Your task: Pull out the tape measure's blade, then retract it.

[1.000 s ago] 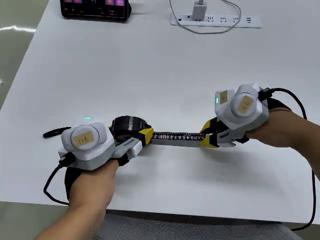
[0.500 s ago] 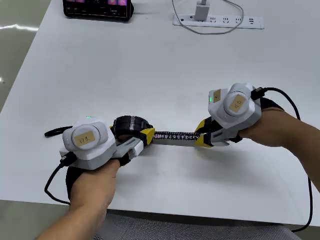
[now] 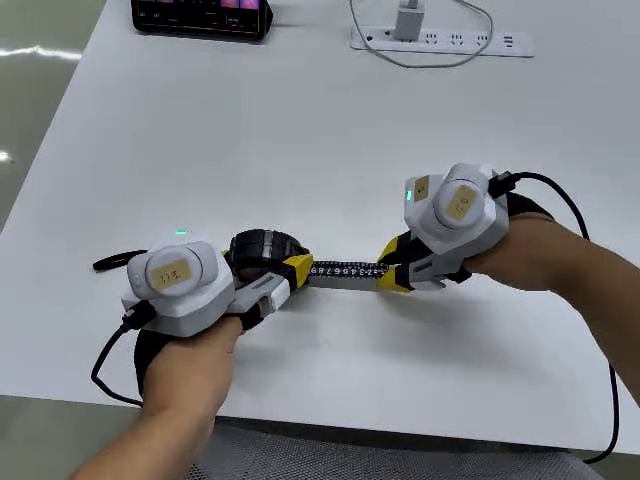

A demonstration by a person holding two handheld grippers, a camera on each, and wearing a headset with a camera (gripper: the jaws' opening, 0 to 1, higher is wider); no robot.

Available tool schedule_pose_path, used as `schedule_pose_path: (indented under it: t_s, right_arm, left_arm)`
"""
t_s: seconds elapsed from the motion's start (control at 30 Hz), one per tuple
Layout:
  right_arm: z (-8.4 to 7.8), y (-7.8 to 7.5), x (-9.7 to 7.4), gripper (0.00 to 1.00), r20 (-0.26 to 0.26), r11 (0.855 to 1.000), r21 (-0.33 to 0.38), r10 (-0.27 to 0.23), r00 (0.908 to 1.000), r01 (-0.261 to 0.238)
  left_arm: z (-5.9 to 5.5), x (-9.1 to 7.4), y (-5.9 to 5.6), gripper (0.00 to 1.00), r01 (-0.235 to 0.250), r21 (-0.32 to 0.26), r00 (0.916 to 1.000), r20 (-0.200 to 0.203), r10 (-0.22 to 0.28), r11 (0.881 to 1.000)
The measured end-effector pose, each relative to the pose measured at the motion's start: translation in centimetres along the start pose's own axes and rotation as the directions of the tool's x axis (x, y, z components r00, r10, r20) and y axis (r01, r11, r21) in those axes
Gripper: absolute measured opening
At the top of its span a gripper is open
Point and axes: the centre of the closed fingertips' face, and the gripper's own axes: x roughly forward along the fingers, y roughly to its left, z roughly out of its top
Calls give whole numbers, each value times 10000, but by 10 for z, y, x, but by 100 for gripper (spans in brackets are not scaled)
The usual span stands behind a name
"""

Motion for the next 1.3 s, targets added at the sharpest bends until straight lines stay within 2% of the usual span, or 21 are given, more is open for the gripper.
schedule_pose_path:
  t_s: [1.3]
  right_arm:
    - [42,4,29,10,636,9992,-245,325,9974,-309]
  left_arm:
    - [0,0,1,56,85,-148,10000,11,-84,9999]
